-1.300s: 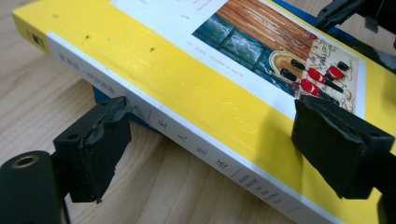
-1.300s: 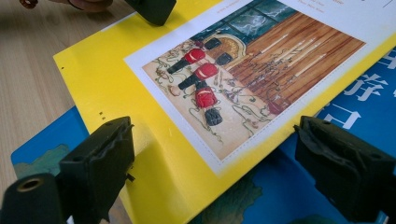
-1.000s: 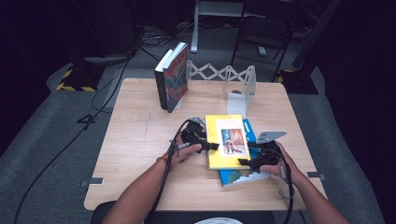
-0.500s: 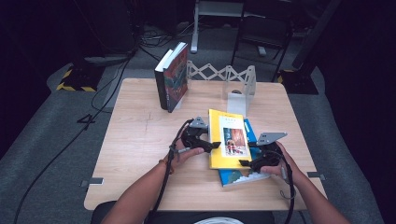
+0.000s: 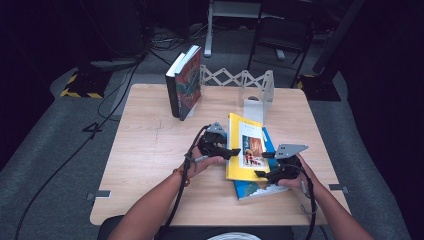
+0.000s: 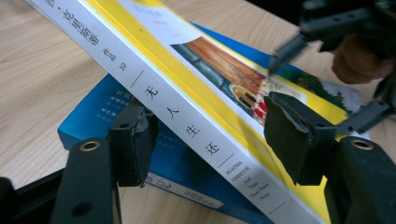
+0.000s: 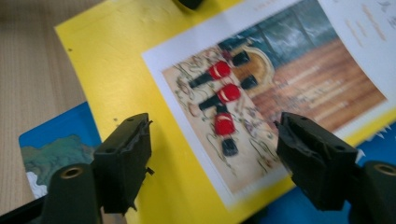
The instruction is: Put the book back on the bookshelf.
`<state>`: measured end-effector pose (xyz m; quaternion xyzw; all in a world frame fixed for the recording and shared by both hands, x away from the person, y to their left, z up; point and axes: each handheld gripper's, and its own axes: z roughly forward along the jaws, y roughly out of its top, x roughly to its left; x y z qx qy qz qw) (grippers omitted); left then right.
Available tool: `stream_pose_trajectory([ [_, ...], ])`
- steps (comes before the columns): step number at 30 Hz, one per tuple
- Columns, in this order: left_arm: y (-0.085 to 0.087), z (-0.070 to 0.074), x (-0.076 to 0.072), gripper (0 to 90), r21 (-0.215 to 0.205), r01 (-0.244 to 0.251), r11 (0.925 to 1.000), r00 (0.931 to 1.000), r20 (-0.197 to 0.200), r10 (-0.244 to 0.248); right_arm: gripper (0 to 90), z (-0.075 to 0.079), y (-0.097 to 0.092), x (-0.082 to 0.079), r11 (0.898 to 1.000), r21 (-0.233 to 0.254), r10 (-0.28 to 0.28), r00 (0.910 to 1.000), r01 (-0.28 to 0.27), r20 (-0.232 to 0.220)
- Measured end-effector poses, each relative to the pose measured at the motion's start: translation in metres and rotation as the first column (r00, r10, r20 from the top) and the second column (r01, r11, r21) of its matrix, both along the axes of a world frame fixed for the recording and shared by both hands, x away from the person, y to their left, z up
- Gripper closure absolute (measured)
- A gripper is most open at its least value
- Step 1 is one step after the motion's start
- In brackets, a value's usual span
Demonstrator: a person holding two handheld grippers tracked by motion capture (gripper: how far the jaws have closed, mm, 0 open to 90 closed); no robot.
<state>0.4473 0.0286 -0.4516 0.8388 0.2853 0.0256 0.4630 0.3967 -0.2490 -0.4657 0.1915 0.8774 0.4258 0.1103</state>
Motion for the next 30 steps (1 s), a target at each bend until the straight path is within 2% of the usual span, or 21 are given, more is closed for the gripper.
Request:
stream_pose_trajectory([
  [1,-0.001,-0.002,0.001,41.8,-0.019,0.013,0.9997,0.9993,-0.036,-0.014,27.3,0.001,0.004,-0.001,1.000,-0.017,-0.012,0.9998,0.012,0.014],
  [2,-0.001,-0.004,0.000,43.8,-0.029,0.015,0.9995,0.9990,-0.042,-0.016,27.3,0.002,0.005,-0.001,1.000,-0.024,-0.017,0.9996,0.017,0.024],
  [4,-0.002,-0.005,-0.001,44.2,-0.027,0.019,0.9994,0.9989,-0.043,-0.020,27.3,0.002,0.005,-0.001,1.000,-0.022,-0.018,0.9997,0.019,0.017],
  [5,-0.001,-0.006,-0.001,44.3,-0.033,0.023,0.9992,0.9985,-0.049,-0.025,24.1,0.001,0.002,0.001,0.999,-0.005,-0.048,0.9988,0.048,-0.003],
  [6,0.000,-0.007,-0.001,44.5,-0.035,0.025,0.9991,0.9984,-0.050,-0.027,20.5,0.000,0.002,0.003,0.997,-0.008,-0.076,0.9971,0.076,0.001],
  [7,0.000,-0.007,-0.001,44.5,-0.035,0.025,0.9991,0.9984,-0.050,-0.027,20.5,0.000,0.002,0.003,0.997,-0.008,-0.076,0.9971,0.076,0.001],
  [8,0.000,-0.007,-0.002,44.5,-0.035,0.030,0.9990,0.9983,-0.049,-0.032,14.8,0.000,0.000,0.006,0.992,-0.017,-0.125,0.9921,0.125,0.001],
  [9,0.000,-0.007,-0.003,44.5,-0.034,0.037,0.9987,0.9986,-0.038,-0.038,14.7,0.000,-0.002,0.007,0.990,-0.020,-0.142,0.9899,0.141,-0.002],
  [11,-0.001,-0.004,-0.008,45.0,-0.021,0.052,0.9984,0.9986,-0.002,-0.052,14.7,0.000,-0.004,0.009,0.992,-0.022,-0.121,0.9925,0.121,-0.017],
  [12,-0.001,-0.004,-0.008,45.2,-0.021,0.052,0.9984,0.9986,-0.002,-0.052,14.6,0.001,-0.004,0.010,0.993,-0.024,-0.118,0.9929,0.117,-0.020],
  [16,-0.004,0.001,-0.015,45.6,-0.003,0.061,0.9981,0.9967,0.054,-0.061,14.5,0.000,-0.005,0.011,0.993,-0.020,-0.114,0.9931,0.114,-0.026],
  [18,-0.006,0.004,-0.024,46.6,0.018,0.061,0.9980,0.9923,0.107,-0.063,8.9,-0.001,-0.008,0.011,0.989,-0.014,-0.149,0.9880,0.148,-0.041],
  [19,-0.006,0.004,-0.024,46.6,0.018,0.061,0.9980,0.9923,0.107,-0.063,8.9,-0.001,-0.008,0.011,0.989,-0.014,-0.149,0.9880,0.148,-0.041],
  [20,-0.007,0.004,-0.026,46.6,0.026,0.065,0.9976,0.9901,0.123,-0.067,6.2,-0.004,-0.010,0.014,0.985,0.000,-0.170,0.9813,0.171,-0.090],
  [22,-0.008,0.004,-0.031,47.2,0.021,0.068,0.9975,0.9867,0.146,-0.070,4.2,-0.007,-0.014,0.018,0.989,0.022,-0.143,0.9800,0.147,-0.139],
  [25,-0.009,0.007,-0.038,49.0,0.011,0.085,0.9964,0.9776,0.192,-0.085,0.5,-0.008,-0.014,0.022,0.991,0.019,-0.127,0.9809,0.131,-0.148],
  [26,-0.009,0.007,-0.038,50.4,0.011,0.085,0.9964,0.9776,0.192,-0.085,0.5,-0.009,-0.014,0.024,0.992,0.027,-0.116,0.9801,0.122,-0.161],
  [27,-0.010,0.008,-0.040,50.4,0.007,0.091,0.9958,0.9747,0.204,-0.091,0.5,-0.009,-0.014,0.024,0.992,0.027,-0.116,0.9801,0.122,-0.161],
  [28,-0.012,0.010,-0.044,51.9,0.000,0.107,0.9943,0.9681,0.228,-0.104,0.3,-0.010,-0.015,0.027,0.995,0.040,-0.084,0.9832,0.092,-0.162],
  [29,-0.013,0.012,-0.045,52.3,0.005,0.110,0.9939,0.9648,0.240,-0.108,0.3,-0.009,-0.015,0.027,0.996,0.040,-0.078,0.9837,0.085,-0.162],
  [30,-0.013,0.012,-0.045,52.3,0.005,0.110,0.9939,0.9648,0.240,-0.108,0.3,-0.009,-0.015,0.027,0.996,0.040,-0.078,0.9837,0.085,-0.162],
])
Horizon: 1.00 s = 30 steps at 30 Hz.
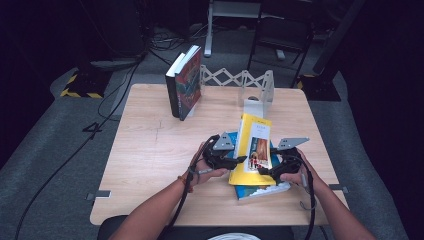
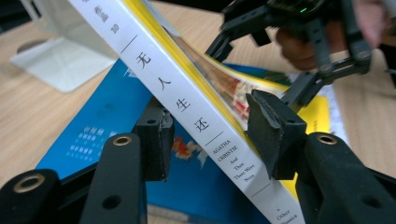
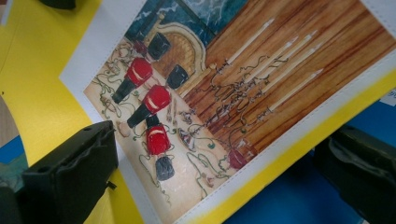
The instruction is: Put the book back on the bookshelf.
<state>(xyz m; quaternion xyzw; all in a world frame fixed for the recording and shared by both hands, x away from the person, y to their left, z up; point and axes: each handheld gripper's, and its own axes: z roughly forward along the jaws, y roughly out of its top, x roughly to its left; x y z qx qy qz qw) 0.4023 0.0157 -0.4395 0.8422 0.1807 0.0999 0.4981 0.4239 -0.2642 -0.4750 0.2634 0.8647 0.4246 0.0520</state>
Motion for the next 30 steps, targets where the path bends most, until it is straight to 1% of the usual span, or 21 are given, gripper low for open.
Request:
stream_pose_trajectory([
  [1,-0.001,0.001,-0.001,52.3,-0.006,0.004,1.0000,1.0000,0.004,-0.004,0.4,0.001,0.000,0.001,1.000,-0.003,0.007,1.0000,-0.007,0.002],
  [5,-0.002,0.004,-0.004,55.5,-0.018,0.021,0.9996,0.9997,0.015,-0.021,1.4,0.003,-0.002,0.002,1.000,0.027,0.001,0.9999,-0.002,0.012],
  [6,-0.003,0.006,-0.007,55.9,-0.020,0.030,0.9993,0.9991,0.029,-0.030,2.1,0.004,-0.003,0.001,0.999,0.034,-0.002,0.9998,0.002,0.020],
  [8,-0.002,0.010,-0.009,56.9,-0.034,0.047,0.9983,0.9982,0.038,-0.045,3.6,0.006,-0.004,0.000,0.999,0.052,-0.007,0.9993,0.005,0.036],
  [9,-0.001,0.011,-0.009,58.5,-0.036,0.054,0.9979,0.9975,0.048,-0.052,5.4,0.008,-0.005,-0.001,0.997,0.071,-0.019,0.9987,0.016,0.048],
  [10,-0.001,0.011,-0.009,59.1,-0.036,0.054,0.9979,0.9975,0.048,-0.052,5.4,0.008,-0.005,-0.001,0.997,0.071,-0.019,0.9987,0.016,0.048],
  [12,0.000,0.014,-0.010,59.7,-0.055,0.071,0.9959,0.9957,0.064,-0.068,7.9,0.013,-0.007,-0.001,0.994,0.104,-0.031,0.9970,0.023,0.072],
  [13,0.002,0.018,-0.011,61.0,-0.060,0.067,0.9960,0.9949,0.079,-0.062,13.5,0.019,-0.009,-0.002,0.992,0.120,-0.041,0.9952,0.030,0.089],
  [14,0.003,0.020,-0.011,61.8,-0.070,0.068,0.9952,0.9948,0.081,-0.062,16.7,0.022,-0.010,-0.002,0.991,0.125,-0.053,0.9924,0.039,0.111],
  [15,0.003,0.020,-0.011,62.2,-0.070,0.068,0.9952,0.9948,0.081,-0.062,19.9,0.025,-0.012,-0.002,0.988,0.148,-0.066,0.9913,0.048,0.114],
  [17,0.006,0.026,-0.009,62.8,-0.083,0.069,0.9942,0.9946,0.084,-0.062,22.4,0.029,-0.013,-0.003,0.985,0.162,-0.075,0.9901,0.055,0.119],
  [18,0.007,0.027,-0.009,64.6,-0.088,0.068,0.9938,0.9946,0.084,-0.060,27.5,0.039,-0.015,-0.006,0.985,0.159,-0.088,0.9824,0.062,0.164],
  [21,0.010,0.029,-0.009,66.7,-0.082,0.069,0.9943,0.9939,0.091,-0.061,34.4,0.049,-0.015,-0.010,0.984,0.159,-0.112,0.9710,0.079,0.212],
  [22,0.010,0.029,-0.009,67.3,-0.082,0.069,0.9943,0.9939,0.091,-0.061,34.4,0.049,-0.015,-0.010,0.984,0.159,-0.112,0.9710,0.079,0.212],
  [23,0.011,0.029,-0.008,67.9,-0.070,0.064,0.9955,0.9936,0.098,-0.056,39.9,0.054,-0.017,-0.011,0.981,0.176,-0.121,0.9635,0.079,0.239],
  [24,0.011,0.029,-0.008,68.5,-0.070,0.064,0.9955,0.9936,0.098,-0.056,39.9,0.054,-0.017,-0.011,0.981,0.176,-0.121,0.9635,0.079,0.239],
  [25,0.013,0.028,-0.006,69.5,-0.079,0.054,0.9954,0.9947,0.092,-0.047,45.6,0.059,-0.018,-0.013,0.979,0.191,-0.126,0.9560,0.077,0.265],
  [27,0.014,0.027,-0.004,71.2,-0.084,0.043,0.9956,0.9957,0.086,-0.036,50.6,0.064,-0.018,-0.014,0.979,0.191,-0.129,0.9465,0.073,0.296],
  [28,0.014,0.027,-0.004,71.9,-0.084,0.043,0.9956,0.9957,0.086,-0.036,50.6,0.064,-0.018,-0.014,0.979,0.191,-0.129,0.9465,0.073,0.296],
  [29,0.014,0.027,-0.002,71.9,-0.086,0.038,0.9956,0.9960,0.084,-0.031,52.4,0.066,-0.018,-0.015,0.980,0.183,-0.129,0.9401,0.074,0.315],
  [30,0.015,0.027,0.000,72.8,-0.089,0.043,0.9951,0.9962,0.079,-0.036,55.2,0.069,-0.018,-0.016,0.983,0.171,-0.126,0.9311,0.070,0.342],
])
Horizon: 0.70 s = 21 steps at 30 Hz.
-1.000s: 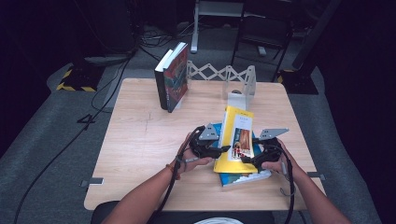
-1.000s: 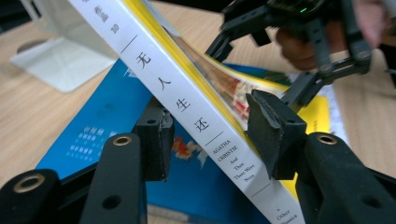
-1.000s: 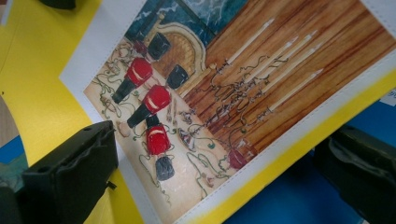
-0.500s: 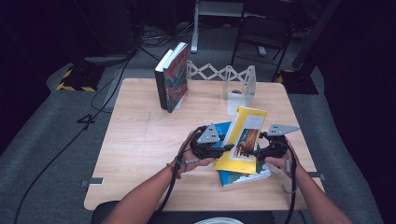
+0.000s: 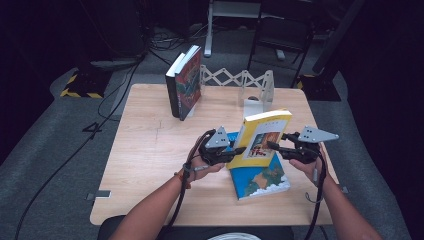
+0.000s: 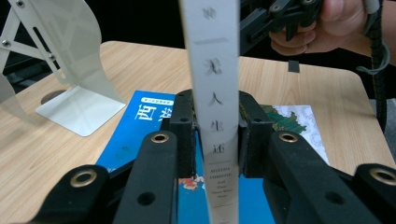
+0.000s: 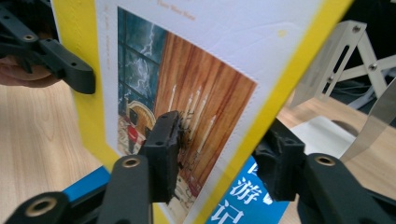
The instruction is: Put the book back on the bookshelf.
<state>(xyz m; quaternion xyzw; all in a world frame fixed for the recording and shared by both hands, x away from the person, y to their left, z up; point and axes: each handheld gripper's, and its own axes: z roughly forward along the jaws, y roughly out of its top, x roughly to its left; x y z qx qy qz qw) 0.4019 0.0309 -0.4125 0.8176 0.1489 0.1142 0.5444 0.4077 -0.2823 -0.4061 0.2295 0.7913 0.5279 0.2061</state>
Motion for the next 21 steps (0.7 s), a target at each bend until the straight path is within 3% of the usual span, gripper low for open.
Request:
stream_pose_trajectory([
  [2,0.001,0.001,0.001,72.7,-0.012,-0.003,0.9999,1.0000,0.004,0.003,56.4,0.000,0.000,0.000,1.000,-0.008,0.004,1.0000,-0.004,0.007],
  [3,0.001,0.005,0.002,72.0,-0.018,-0.001,0.9998,1.0000,0.004,0.001,61.0,0.001,0.002,-0.003,0.999,-0.006,0.032,0.9993,-0.032,0.019],
  [6,0.001,0.007,0.002,71.5,-0.007,-0.001,1.0000,0.9999,0.016,0.001,60.7,0.002,0.009,-0.007,0.999,-0.037,0.023,0.9987,-0.021,0.046],
  [14,-0.004,0.018,-0.001,63.7,0.005,0.010,0.9999,0.9978,0.066,-0.010,60.4,0.001,0.007,-0.008,0.999,-0.022,0.026,0.9986,-0.026,0.045],
  [21,-0.010,0.031,0.001,56.1,0.014,0.030,0.9995,0.9982,0.051,-0.030,60.0,0.001,0.008,-0.009,0.999,-0.027,0.024,0.9987,-0.023,0.046],
])
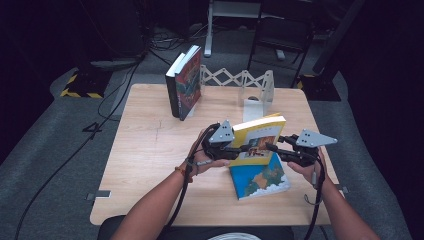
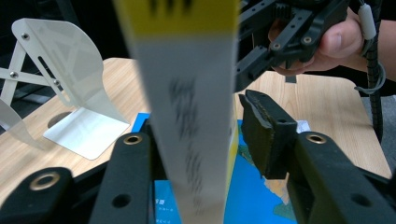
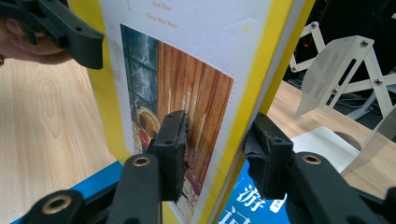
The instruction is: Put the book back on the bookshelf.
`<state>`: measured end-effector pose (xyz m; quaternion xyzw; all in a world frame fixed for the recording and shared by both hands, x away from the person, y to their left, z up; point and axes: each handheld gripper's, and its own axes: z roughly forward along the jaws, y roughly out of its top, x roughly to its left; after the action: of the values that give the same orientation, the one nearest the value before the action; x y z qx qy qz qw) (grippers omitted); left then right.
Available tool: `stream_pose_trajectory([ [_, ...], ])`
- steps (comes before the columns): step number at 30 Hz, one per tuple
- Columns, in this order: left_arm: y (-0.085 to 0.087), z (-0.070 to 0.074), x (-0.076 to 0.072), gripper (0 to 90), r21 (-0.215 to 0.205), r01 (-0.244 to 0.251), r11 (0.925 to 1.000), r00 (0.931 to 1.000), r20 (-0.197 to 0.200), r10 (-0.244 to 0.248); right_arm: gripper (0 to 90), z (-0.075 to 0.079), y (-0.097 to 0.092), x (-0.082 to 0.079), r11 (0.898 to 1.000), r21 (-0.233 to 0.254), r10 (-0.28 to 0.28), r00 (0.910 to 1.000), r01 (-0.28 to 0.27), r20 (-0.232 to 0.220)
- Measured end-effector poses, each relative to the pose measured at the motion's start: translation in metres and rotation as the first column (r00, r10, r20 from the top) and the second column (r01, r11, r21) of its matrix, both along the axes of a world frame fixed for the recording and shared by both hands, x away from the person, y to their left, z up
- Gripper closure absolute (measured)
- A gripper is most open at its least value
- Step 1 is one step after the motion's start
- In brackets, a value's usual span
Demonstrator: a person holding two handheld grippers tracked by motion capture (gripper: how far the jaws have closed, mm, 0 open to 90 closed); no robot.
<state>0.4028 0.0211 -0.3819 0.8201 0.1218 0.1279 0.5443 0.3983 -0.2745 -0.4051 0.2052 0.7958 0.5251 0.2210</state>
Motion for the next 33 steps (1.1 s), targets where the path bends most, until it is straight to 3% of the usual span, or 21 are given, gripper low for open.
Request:
stream_pose_trajectory([
  [6,0.000,0.013,0.002,58.3,-0.036,0.004,0.9993,1.0000,-0.002,-0.004,59.2,0.000,0.000,-0.001,1.000,-0.001,0.006,1.0000,-0.006,-0.001],
  [10,0.003,0.025,0.007,66.6,-0.070,0.004,0.9975,1.0000,0.004,-0.004,58.5,0.000,0.000,-0.001,1.000,-0.006,0.009,1.0000,-0.009,-0.003],
  [12,0.003,0.027,0.007,67.9,-0.068,0.003,0.9977,1.0000,0.008,-0.002,58.4,0.000,0.000,-0.001,1.000,-0.005,0.010,0.9999,-0.010,-0.003],
  [15,0.001,0.031,0.008,70.5,-0.023,0.017,0.9996,0.9992,0.038,-0.016,57.9,0.000,0.001,-0.001,1.000,-0.011,0.005,1.0000,-0.005,-0.002],
  [19,0.000,0.035,0.009,71.7,0.003,0.036,0.9994,0.9985,0.042,-0.036,57.7,0.000,0.001,-0.001,1.000,-0.009,0.009,0.9999,-0.009,-0.005],
  [23,-0.002,0.038,0.007,71.0,0.002,0.040,0.9992,0.9977,0.054,-0.040,57.9,0.001,0.001,0.000,1.000,-0.006,0.011,0.9999,-0.011,-0.005],
  [26,-0.003,0.042,0.006,68.9,-0.033,0.031,0.9990,0.9986,0.043,-0.030,57.8,0.001,0.001,-0.001,1.000,-0.005,0.013,0.9999,-0.013,-0.006],
  [33,-0.008,0.045,0.007,70.3,-0.018,0.017,0.9997,0.9991,0.039,-0.017,57.5,0.001,0.001,-0.001,1.000,-0.010,0.010,0.9999,-0.010,-0.004],
])
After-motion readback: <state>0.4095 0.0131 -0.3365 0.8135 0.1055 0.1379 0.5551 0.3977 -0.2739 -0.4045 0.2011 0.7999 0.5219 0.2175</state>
